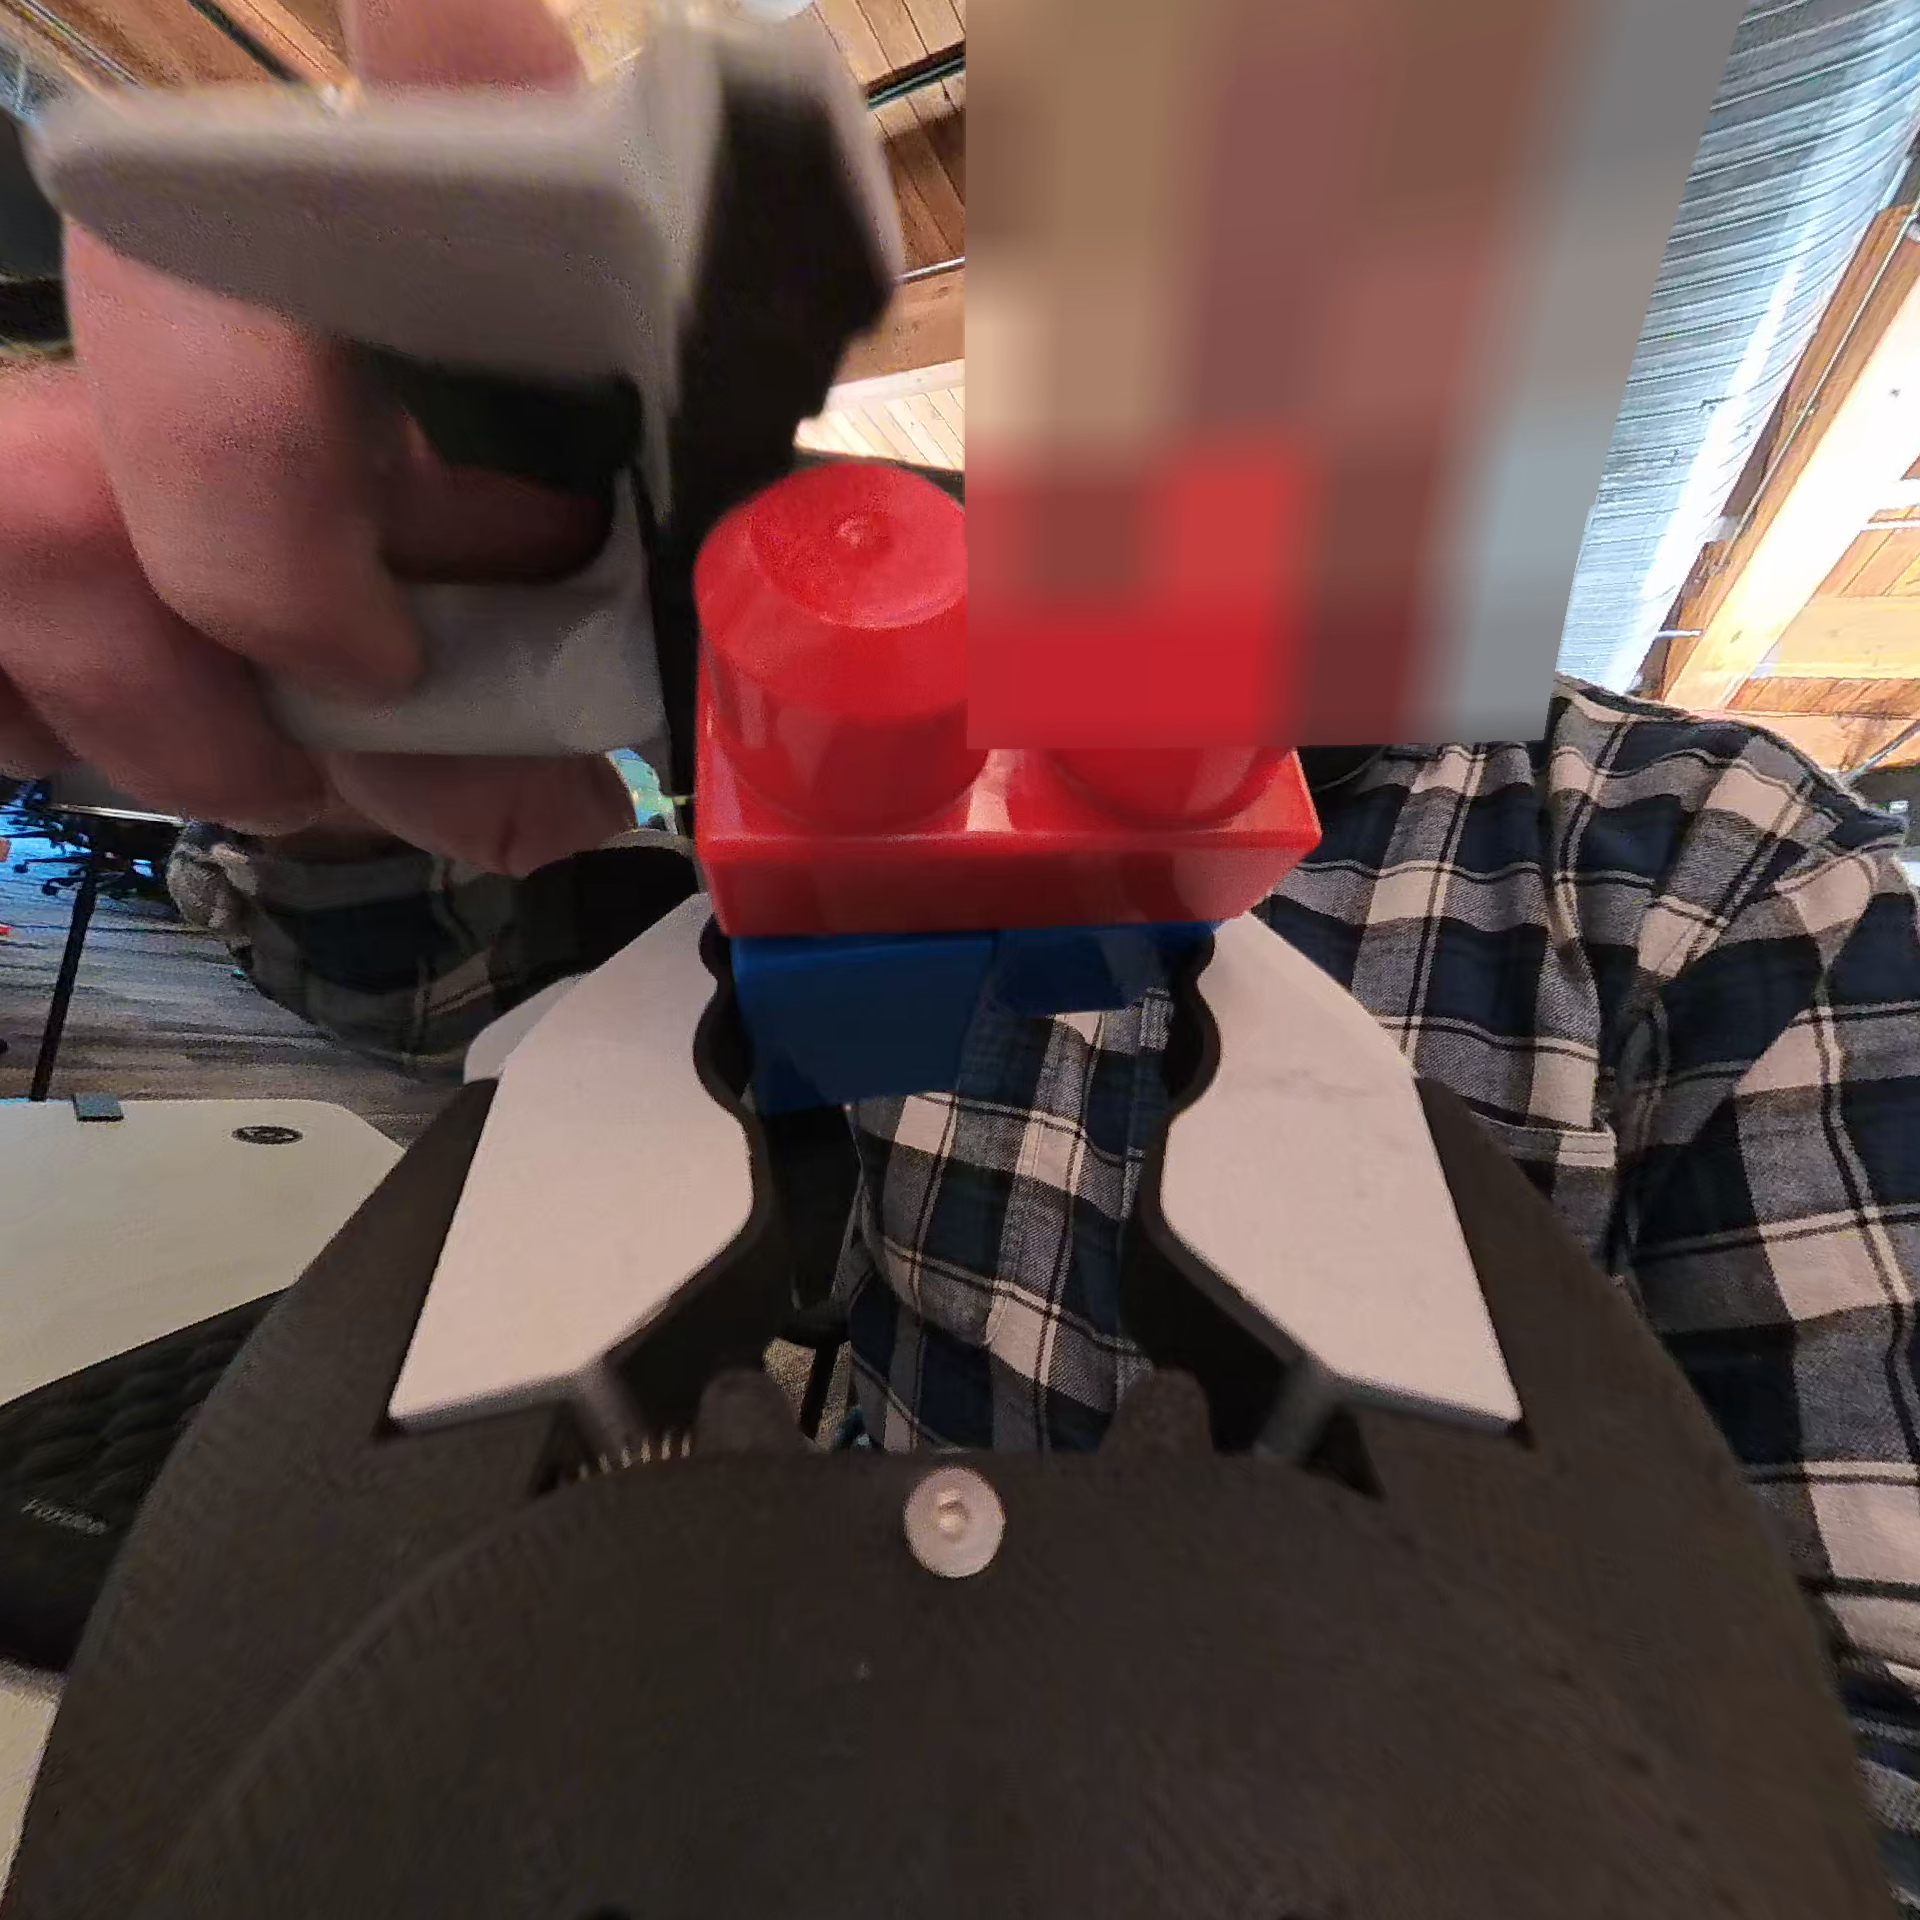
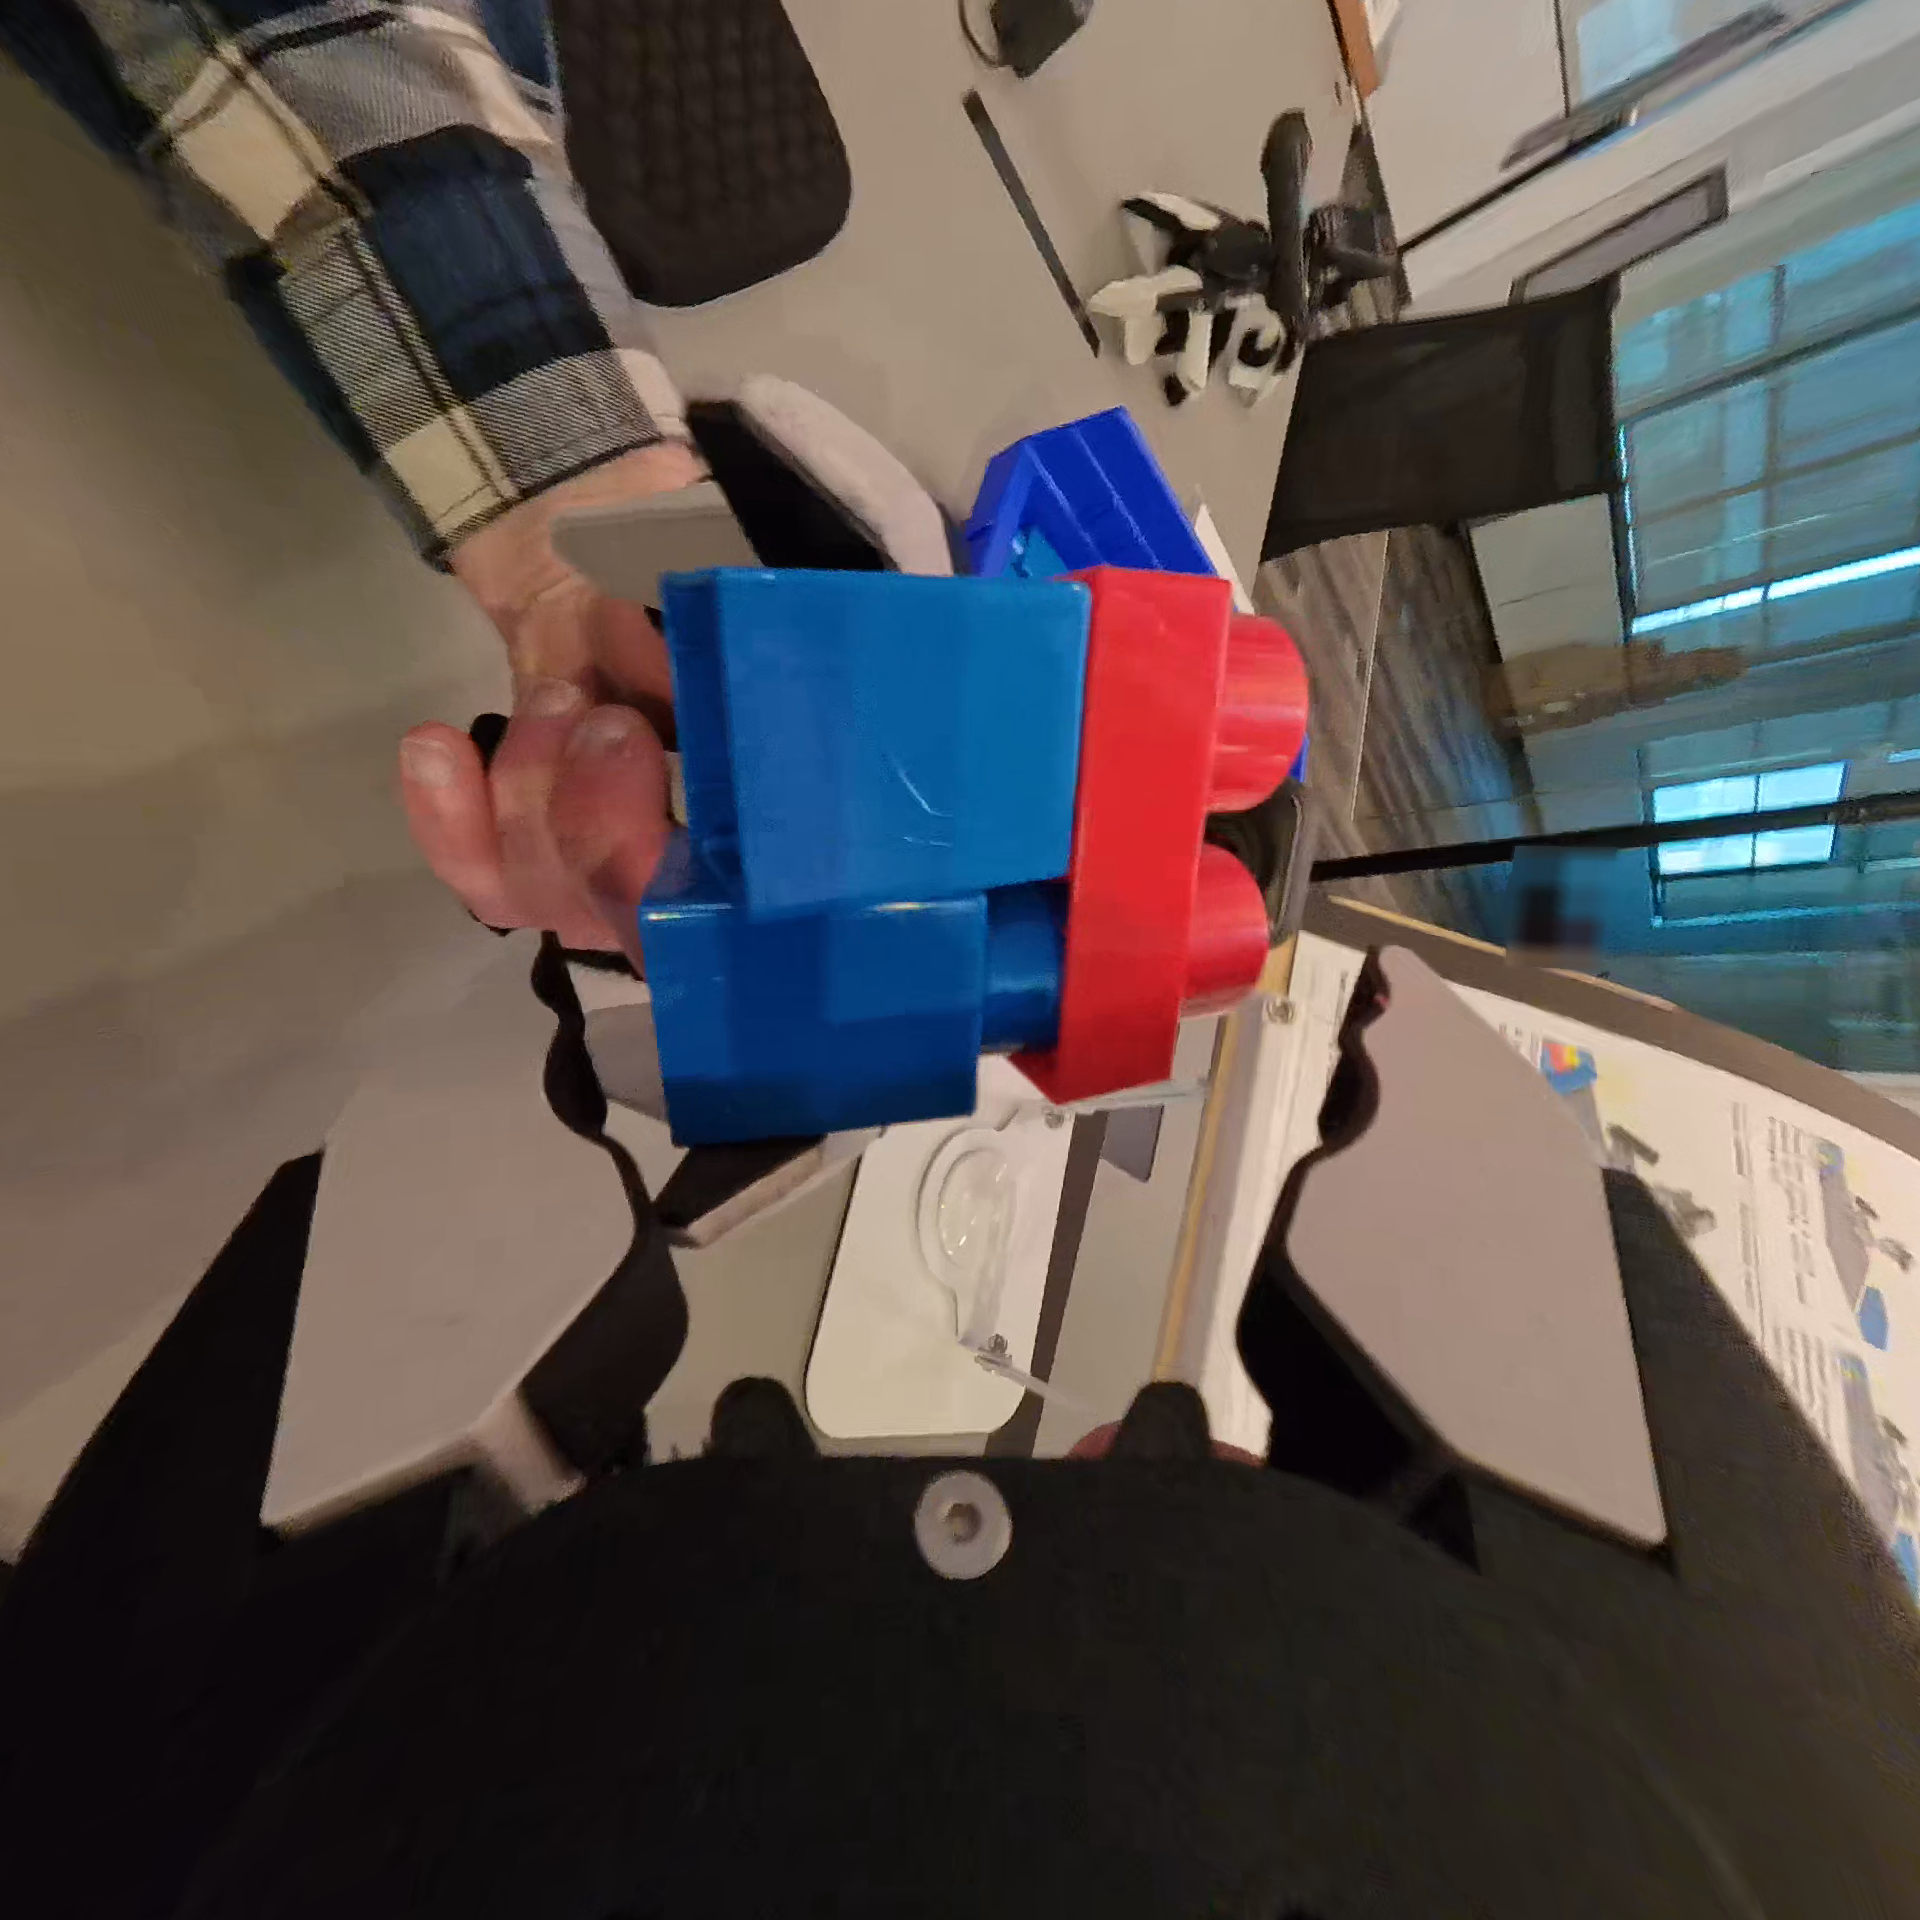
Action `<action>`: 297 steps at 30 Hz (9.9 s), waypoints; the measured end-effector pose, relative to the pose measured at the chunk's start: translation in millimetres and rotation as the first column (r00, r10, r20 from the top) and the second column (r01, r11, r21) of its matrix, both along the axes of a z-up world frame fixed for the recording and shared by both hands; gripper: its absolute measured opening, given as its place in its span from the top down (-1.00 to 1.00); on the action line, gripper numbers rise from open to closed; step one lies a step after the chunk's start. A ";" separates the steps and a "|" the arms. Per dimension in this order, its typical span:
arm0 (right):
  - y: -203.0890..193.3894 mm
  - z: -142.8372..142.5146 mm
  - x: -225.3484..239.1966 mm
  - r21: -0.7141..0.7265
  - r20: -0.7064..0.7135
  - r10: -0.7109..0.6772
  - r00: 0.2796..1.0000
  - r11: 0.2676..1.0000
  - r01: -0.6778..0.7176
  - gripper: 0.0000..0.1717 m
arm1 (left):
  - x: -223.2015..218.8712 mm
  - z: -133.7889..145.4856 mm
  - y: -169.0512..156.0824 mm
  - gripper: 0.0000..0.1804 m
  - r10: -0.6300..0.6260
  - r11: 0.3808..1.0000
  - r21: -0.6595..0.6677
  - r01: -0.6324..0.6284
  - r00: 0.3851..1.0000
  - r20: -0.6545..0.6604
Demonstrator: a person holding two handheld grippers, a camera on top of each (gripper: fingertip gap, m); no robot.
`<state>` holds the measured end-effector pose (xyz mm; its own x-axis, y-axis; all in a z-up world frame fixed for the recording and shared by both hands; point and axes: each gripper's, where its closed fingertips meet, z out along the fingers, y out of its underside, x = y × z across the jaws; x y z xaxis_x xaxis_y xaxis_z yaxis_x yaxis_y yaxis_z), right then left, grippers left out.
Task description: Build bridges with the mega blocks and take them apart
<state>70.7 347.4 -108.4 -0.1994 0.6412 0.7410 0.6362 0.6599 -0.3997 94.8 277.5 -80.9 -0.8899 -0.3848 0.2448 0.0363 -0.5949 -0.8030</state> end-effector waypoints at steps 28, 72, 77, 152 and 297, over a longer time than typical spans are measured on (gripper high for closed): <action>-14.7 -12.5 8.1 -0.049 0.119 -0.003 0.993 0.999 0.009 -0.39 | 24.2 -24.2 -8.7 0.13 0.061 0.977 0.213 -0.025 0.984 -0.166; -4.0 -15.2 21.1 0.111 0.080 -0.138 0.987 0.985 0.129 -0.46 | 59.8 -45.0 24.1 0.13 0.372 0.915 0.341 -0.215 0.776 -0.510; 1.7 -28.9 39.3 0.179 0.199 -0.204 0.959 0.969 0.169 -0.46 | 63.7 -58.1 25.7 0.13 0.381 0.920 0.333 -0.208 0.678 -0.628; -4.3 20.1 88.0 0.094 -0.206 -0.183 0.961 0.974 0.206 -0.33 | 90.3 -14.9 22.8 0.56 0.333 0.942 0.133 -0.307 0.829 -0.450; 116.1 -26.7 363.0 -0.364 0.618 -0.437 0.654 0.579 0.730 0.57 | 69.6 -51.0 67.6 1.00 0.754 0.656 0.439 -0.614 0.567 -0.333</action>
